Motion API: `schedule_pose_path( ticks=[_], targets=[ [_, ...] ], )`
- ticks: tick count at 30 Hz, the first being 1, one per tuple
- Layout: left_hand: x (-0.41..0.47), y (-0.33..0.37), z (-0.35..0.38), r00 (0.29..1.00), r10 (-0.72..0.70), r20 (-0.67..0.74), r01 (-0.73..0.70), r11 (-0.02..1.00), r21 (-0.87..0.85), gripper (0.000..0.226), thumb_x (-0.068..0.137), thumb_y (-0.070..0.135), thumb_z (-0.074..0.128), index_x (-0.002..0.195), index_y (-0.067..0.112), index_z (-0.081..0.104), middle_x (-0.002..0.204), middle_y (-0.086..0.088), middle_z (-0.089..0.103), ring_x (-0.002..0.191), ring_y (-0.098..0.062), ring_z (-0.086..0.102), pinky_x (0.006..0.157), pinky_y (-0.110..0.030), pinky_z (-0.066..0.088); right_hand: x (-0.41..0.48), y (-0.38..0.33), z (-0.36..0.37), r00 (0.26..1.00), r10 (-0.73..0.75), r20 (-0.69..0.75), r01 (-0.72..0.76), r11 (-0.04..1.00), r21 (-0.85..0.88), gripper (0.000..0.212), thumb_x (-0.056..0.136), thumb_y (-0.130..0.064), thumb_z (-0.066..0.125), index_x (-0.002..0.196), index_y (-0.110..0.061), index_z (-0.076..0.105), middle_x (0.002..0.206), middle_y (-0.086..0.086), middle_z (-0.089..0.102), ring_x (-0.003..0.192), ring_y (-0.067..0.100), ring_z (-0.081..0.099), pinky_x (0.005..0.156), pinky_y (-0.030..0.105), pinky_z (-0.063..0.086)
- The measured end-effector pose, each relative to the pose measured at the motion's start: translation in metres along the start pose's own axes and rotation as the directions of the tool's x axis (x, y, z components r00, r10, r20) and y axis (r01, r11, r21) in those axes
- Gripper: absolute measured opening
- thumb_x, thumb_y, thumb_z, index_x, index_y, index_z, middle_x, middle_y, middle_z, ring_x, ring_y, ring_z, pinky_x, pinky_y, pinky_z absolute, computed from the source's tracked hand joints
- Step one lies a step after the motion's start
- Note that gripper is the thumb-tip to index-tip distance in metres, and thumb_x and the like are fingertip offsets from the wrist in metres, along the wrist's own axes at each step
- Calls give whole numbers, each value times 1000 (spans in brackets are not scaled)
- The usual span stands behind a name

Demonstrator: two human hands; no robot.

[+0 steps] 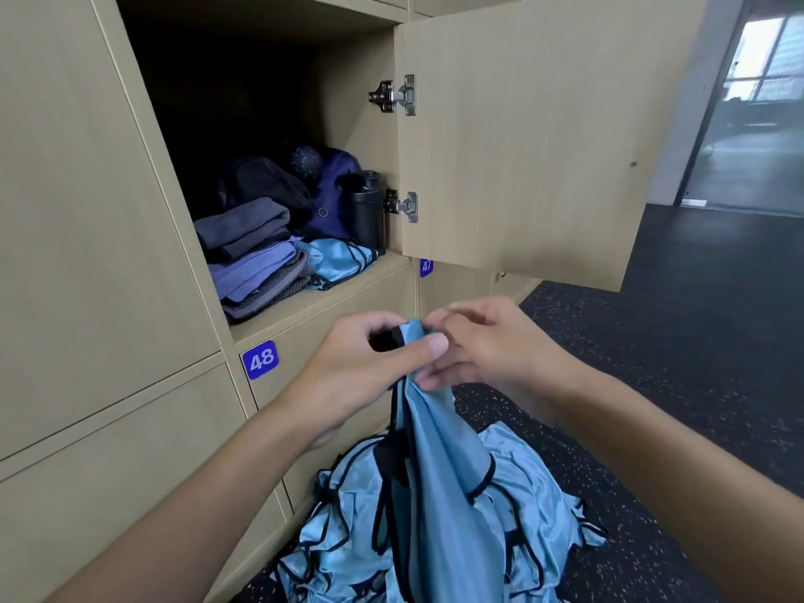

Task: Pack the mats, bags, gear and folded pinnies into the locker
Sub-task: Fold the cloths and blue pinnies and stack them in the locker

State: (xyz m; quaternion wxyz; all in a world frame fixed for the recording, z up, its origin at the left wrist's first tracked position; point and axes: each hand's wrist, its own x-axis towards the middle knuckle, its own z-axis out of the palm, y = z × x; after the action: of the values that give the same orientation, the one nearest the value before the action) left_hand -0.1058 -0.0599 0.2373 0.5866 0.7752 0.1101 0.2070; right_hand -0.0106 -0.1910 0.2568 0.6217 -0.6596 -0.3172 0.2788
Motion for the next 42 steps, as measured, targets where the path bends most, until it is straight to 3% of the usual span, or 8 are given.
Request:
schedule_pose_path(
  ticks=[6, 11, 15, 18, 25, 31, 36, 42],
  targets=[
    [2, 4, -6, 986, 28, -167, -32, 999, -24, 23, 79, 3, 80, 96, 16, 72, 95, -5, 76, 86, -14, 66, 93, -42, 54, -2, -3, -6, 995, -91, 47, 83, 986, 147, 29, 101, 6, 39, 122, -3, 57, 83, 15, 71, 75, 26, 71, 79, 36, 61],
    [3, 19, -14, 988, -52, -144, 4, 950, -313, 21, 88, -4, 66, 107, 4, 68, 95, -11, 73, 80, -19, 69, 74, -28, 59, 4, 16, -10, 988, -135, -70, 129, 988, -89, 68, 86, -15, 75, 140, -32, 37, 107, 2, 64, 95, 10, 62, 81, 23, 46],
    [5, 25, -22, 982, -111, -155, 24, 878, -478, 30, 91, 3, 63, 120, -2, 62, 102, -14, 73, 85, -22, 70, 80, -34, 60, -2, 29, 0, 975, 30, 221, -41, 998, 44, 97, 76, -10, 81, 148, -38, 22, 120, 7, 70, 107, 24, 69, 93, 43, 55],
    [4, 23, -19, 968, -178, -177, 62, 854, -516, 38, 90, 13, 68, 126, 6, 58, 115, -15, 72, 101, -28, 71, 87, -42, 60, 1, 29, 9, 997, -43, 62, 39, 998, 57, 85, 76, 1, 80, 142, -28, 36, 118, 7, 69, 102, 25, 71, 92, 49, 56],
    [-12, 10, 2, 982, -181, -47, 161, 946, -280, 112, 76, 1, 81, 148, 56, 16, 119, 4, 71, 97, -20, 74, 86, -46, 59, 7, 19, 2, 928, -236, -287, 259, 965, 41, 65, 84, -5, 75, 129, -41, 43, 117, 5, 65, 100, 22, 69, 87, 47, 58],
    [-9, 17, -4, 971, -40, -236, -36, 951, -309, 96, 77, -4, 80, 140, 54, 36, 120, -19, 68, 97, -33, 73, 88, -53, 58, -1, 21, -4, 985, -171, 23, 171, 985, -8, 60, 79, -4, 78, 128, -26, 52, 115, 9, 67, 96, 20, 71, 82, 36, 59],
    [-10, 19, -7, 977, -23, -210, -32, 966, -256, 73, 79, -3, 77, 131, 40, 48, 96, -19, 74, 89, -39, 72, 78, -54, 61, -3, 15, -3, 987, -160, -12, 156, 974, -166, 34, 81, -2, 76, 112, -13, 66, 101, 14, 74, 93, 33, 71, 85, 52, 57],
    [-8, 17, -18, 986, 114, -126, -65, 939, 338, 72, 61, 44, 90, 120, 46, 49, 129, 7, 44, 115, 7, 49, 102, -21, 44, -7, 6, -14, 992, -124, -5, 122, 981, -150, 15, 90, -5, 68, 104, -8, 70, 97, 18, 74, 91, 41, 71, 83, 61, 55]
  ],
)
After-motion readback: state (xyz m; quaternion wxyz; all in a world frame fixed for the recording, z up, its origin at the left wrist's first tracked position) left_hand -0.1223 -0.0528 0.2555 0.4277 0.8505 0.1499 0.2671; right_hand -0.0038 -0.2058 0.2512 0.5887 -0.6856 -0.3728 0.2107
